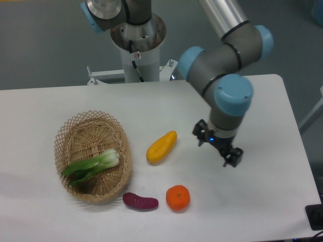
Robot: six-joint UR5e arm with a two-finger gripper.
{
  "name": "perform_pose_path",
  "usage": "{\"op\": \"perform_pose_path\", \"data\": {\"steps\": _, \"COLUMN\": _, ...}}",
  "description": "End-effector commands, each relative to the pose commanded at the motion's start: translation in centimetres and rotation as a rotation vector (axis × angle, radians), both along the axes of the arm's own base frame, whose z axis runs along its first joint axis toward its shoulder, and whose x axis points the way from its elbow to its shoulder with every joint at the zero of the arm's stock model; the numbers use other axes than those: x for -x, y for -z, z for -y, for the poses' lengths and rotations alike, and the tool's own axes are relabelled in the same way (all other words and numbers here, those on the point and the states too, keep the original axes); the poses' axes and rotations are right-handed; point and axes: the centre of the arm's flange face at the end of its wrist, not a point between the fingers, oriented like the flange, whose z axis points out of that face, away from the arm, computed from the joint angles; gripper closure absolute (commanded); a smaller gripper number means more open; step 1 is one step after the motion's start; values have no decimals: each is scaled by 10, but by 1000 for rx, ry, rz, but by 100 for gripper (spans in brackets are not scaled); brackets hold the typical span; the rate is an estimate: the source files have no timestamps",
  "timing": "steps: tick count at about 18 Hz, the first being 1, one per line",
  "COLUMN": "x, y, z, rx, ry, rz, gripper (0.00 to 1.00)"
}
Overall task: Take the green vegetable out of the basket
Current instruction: 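Move the gripper over the basket toward the green bok choy, then lower the gripper into the basket and close on the bok choy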
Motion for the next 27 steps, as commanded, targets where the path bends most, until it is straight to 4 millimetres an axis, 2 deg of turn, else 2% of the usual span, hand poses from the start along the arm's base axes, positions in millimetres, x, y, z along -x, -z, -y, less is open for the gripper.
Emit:
{"op": "perform_pose_path", "data": {"steps": 5, "x": -65, "y": 1, "z": -43, "rx": -1, "ry": 0, "rz": 5, "gripper": 0}}
{"op": "perform_pose_path", "data": {"steps": 8, "x": -100, "y": 5, "z": -62, "rx": 5, "ry": 8, "rz": 12, "gripper": 0}}
{"op": "perform_pose_path", "data": {"steps": 14, "x": -161, "y": 11, "z": -90, "rx": 5, "ry": 11, "rz": 34, "gripper": 0}}
{"op": "perform_pose_path", "data": {"steps": 17, "x": -191, "y": 28, "z": -94, "rx": 22, "ry": 14, "rz": 75, "gripper": 0}}
{"op": "perform_pose_path", "data": {"steps": 20, "x": -209, "y": 48, "z": -92, "rx": 54, "ry": 31, "rz": 100, "gripper": 0}}
{"op": "perform_pose_path", "data": {"steps": 27, "x": -228, "y": 80, "z": -107, "rx": 75, "ry": 28, "rz": 107, "gripper": 0}}
